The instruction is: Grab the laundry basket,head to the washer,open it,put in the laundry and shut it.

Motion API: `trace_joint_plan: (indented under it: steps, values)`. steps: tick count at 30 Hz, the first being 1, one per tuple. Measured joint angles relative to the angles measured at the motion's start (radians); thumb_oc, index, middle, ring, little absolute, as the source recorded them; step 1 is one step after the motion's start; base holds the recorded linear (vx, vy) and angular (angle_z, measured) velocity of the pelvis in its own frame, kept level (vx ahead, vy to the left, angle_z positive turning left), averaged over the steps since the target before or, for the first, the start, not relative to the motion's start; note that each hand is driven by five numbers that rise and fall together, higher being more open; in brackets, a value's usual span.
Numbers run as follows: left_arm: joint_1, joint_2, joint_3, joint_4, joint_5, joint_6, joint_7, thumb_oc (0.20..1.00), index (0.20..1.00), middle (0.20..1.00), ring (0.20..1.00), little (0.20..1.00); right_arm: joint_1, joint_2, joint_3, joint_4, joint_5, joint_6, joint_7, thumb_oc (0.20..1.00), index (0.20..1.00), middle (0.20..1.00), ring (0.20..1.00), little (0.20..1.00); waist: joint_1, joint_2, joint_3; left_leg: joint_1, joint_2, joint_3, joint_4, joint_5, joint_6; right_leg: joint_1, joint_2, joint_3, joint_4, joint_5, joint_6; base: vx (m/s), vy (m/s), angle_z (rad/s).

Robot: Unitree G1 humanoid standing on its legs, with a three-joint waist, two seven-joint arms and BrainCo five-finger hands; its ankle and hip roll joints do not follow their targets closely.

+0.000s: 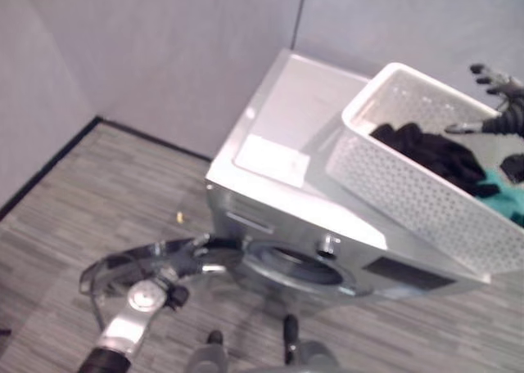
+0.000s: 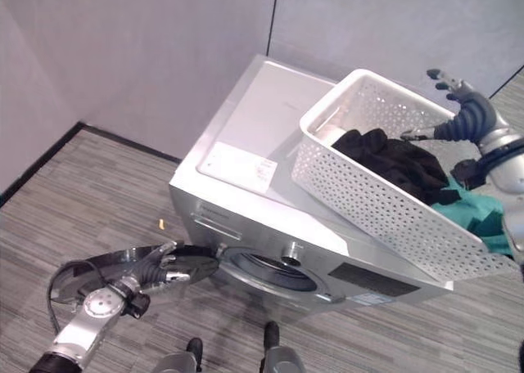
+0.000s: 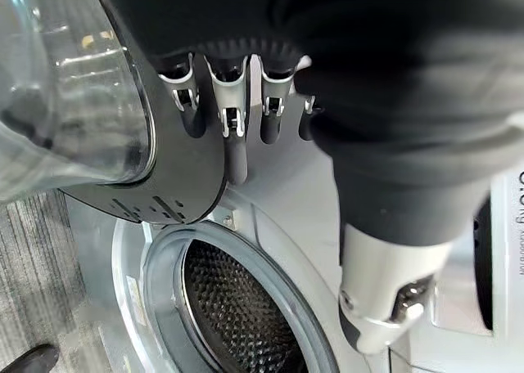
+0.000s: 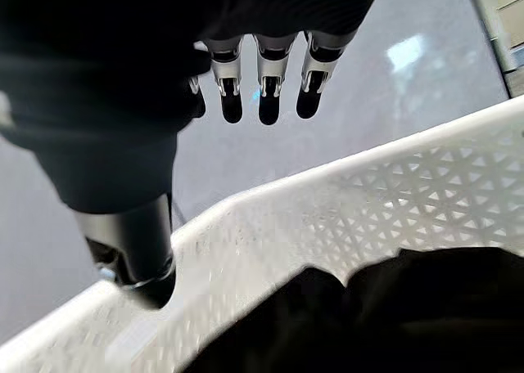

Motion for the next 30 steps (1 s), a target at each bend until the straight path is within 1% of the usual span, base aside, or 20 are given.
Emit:
trace_joint_plan:
  steps: [1, 2, 3, 4, 7, 9, 10, 14, 18, 19, 22, 25, 30]
  values:
    - [0.002, 0.003, 0.000, -0.001, 0.000, 0.000, -0.003, 1.000, 1.000, 1.000, 1.000, 1.000, 0.009, -0.012, -0.011, -0.013, 0.003, -0.008, 0.007, 1.000, 1.000, 1.000, 1.000, 1.000, -0.003, -0.004, 0.000, 0.001, 0.000, 0.002, 0.001, -0.001, -0.002, -0.001, -0.001, 0.002, 0.000, 0.000, 0.000, -0.04, -0.039, -0.09]
    - [-0.001, 0.004, -0.001, -0.003, 0.000, 0.000, -0.014, 1.000, 1.000, 1.000, 1.000, 1.000, 0.033, -0.026, -0.041, -0.028, 0.025, -0.015, 0.016, 1.000, 1.000, 1.000, 1.000, 1.000, -0.013, -0.014, 0.003, 0.000, 0.001, 0.006, 0.002, -0.003, -0.003, -0.005, 0.002, 0.005, 0.002, 0.000, 0.000, -0.04, -0.039, -0.15]
    - [-0.001, 0.012, -0.001, -0.013, 0.000, -0.002, -0.017, 1.000, 1.000, 1.000, 1.000, 1.000, 0.060, -0.080, -0.071, -0.070, 0.052, -0.022, 0.027, 1.000, 1.000, 1.000, 1.000, 1.000, -0.019, -0.033, 0.011, -0.010, 0.001, 0.015, 0.007, -0.003, -0.004, -0.019, 0.002, 0.011, 0.006, 0.003, -0.002, -0.03, -0.037, -0.24]
    - [-0.004, 0.024, -0.004, -0.014, 0.000, -0.002, -0.018, 1.000, 1.000, 1.000, 1.000, 1.000, 0.059, -0.097, -0.082, -0.087, 0.069, -0.029, 0.033, 1.000, 1.000, 1.000, 1.000, 1.000, -0.021, -0.048, 0.017, -0.015, 0.004, 0.025, 0.009, -0.003, -0.004, -0.031, 0.004, 0.021, 0.010, 0.007, -0.005, -0.02, -0.037, -0.26]
    - [-0.004, 0.043, -0.005, -0.014, 0.000, -0.002, -0.019, 1.000, 1.000, 1.000, 1.000, 1.000, 0.039, -0.113, -0.071, -0.106, 0.110, -0.052, 0.047, 1.000, 1.000, 1.000, 1.000, 1.000, -0.025, -0.081, 0.023, -0.016, 0.013, 0.034, 0.018, -0.009, -0.009, -0.034, 0.012, 0.031, 0.009, 0.012, -0.009, -0.01, -0.020, -0.16]
    - [-0.005, 0.047, -0.007, -0.014, 0.000, -0.003, -0.019, 1.000, 1.000, 1.000, 1.000, 1.000, 0.019, -0.131, -0.058, -0.122, 0.137, -0.058, 0.051, 1.000, 1.000, 1.000, 1.000, 1.000, -0.024, -0.093, 0.020, -0.018, 0.018, 0.049, 0.022, -0.013, -0.011, -0.042, 0.016, 0.042, 0.009, 0.013, -0.009, 0.00, -0.013, -0.18]
    - [-0.004, 0.045, -0.008, -0.014, -0.001, -0.003, -0.020, 1.000, 1.000, 1.000, 1.000, 1.000, -0.011, -0.149, -0.045, -0.139, 0.148, -0.075, 0.057, 1.000, 1.000, 1.000, 1.000, 1.000, -0.019, -0.098, 0.019, -0.017, 0.020, 0.053, 0.022, -0.013, -0.011, -0.041, 0.018, 0.046, 0.004, 0.014, -0.010, 0.02, -0.016, -0.14]
    - [-0.001, 0.046, -0.009, -0.014, -0.002, -0.003, -0.019, 1.000, 1.000, 1.000, 1.000, 1.000, -0.035, -0.172, -0.019, -0.167, 0.157, -0.085, 0.063, 1.000, 1.000, 1.000, 1.000, 1.000, -0.017, -0.101, 0.019, -0.020, 0.027, 0.055, 0.021, -0.014, -0.014, -0.040, 0.024, 0.047, -0.005, 0.018, -0.011, 0.00, -0.002, -0.02]
    - [0.002, 0.051, -0.010, -0.015, -0.003, -0.004, -0.019, 1.000, 1.000, 1.000, 1.000, 1.000, -0.040, -0.175, 0.054, -0.169, 0.177, -0.089, 0.088, 1.000, 1.000, 1.000, 1.000, 1.000, -0.011, -0.105, 0.021, -0.023, 0.032, 0.053, 0.020, -0.015, -0.016, -0.042, 0.030, 0.046, -0.007, 0.019, -0.012, 0.00, 0.000, 0.00]
    - [0.010, 0.058, -0.008, -0.017, -0.003, -0.004, -0.020, 1.000, 1.000, 1.000, 1.000, 1.000, -0.038, -0.175, 0.090, -0.173, 0.177, -0.085, 0.097, 1.000, 1.000, 1.000, 1.000, 1.000, -0.011, -0.107, 0.023, -0.027, 0.032, 0.052, 0.020, -0.016, -0.017, -0.044, 0.030, 0.044, -0.011, 0.019, -0.013, 0.00, -0.005, 0.05]
    - [0.011, 0.068, -0.008, -0.017, -0.003, -0.004, -0.020, 1.000, 1.000, 1.000, 1.000, 1.000, -0.033, -0.174, 0.123, -0.182, 0.177, -0.075, 0.112, 1.000, 1.000, 1.000, 1.000, 1.000, -0.008, -0.107, 0.025, -0.034, 0.032, 0.047, 0.020, -0.016, -0.017, -0.044, 0.030, 0.038, -0.018, 0.021, -0.014, 0.00, -0.003, 0.05]
    - [0.009, 0.076, -0.010, -0.021, -0.004, -0.007, -0.022, 1.000, 1.000, 1.000, 1.000, 1.000, -0.030, -0.173, 0.148, -0.193, 0.176, -0.072, 0.129, 1.000, 1.000, 1.000, 1.000, 1.000, -0.005, -0.107, 0.027, -0.042, 0.032, 0.039, 0.021, -0.017, -0.019, -0.044, 0.030, 0.028, -0.024, 0.021, -0.014, 0.00, -0.006, 0.08]
    - [0.009, 0.076, -0.010, -0.035, -0.005, -0.008, -0.022, 1.000, 1.000, 1.000, 1.000, 1.000, 0.007, -0.163, 0.148, -0.193, 0.175, -0.057, 0.138, 1.000, 1.000, 1.000, 1.000, 1.000, -0.003, -0.105, 0.037, -0.048, 0.032, 0.029, 0.021, -0.017, -0.020, -0.044, 0.030, 0.020, -0.025, 0.021, -0.014, -0.01, -0.002, 0.05]
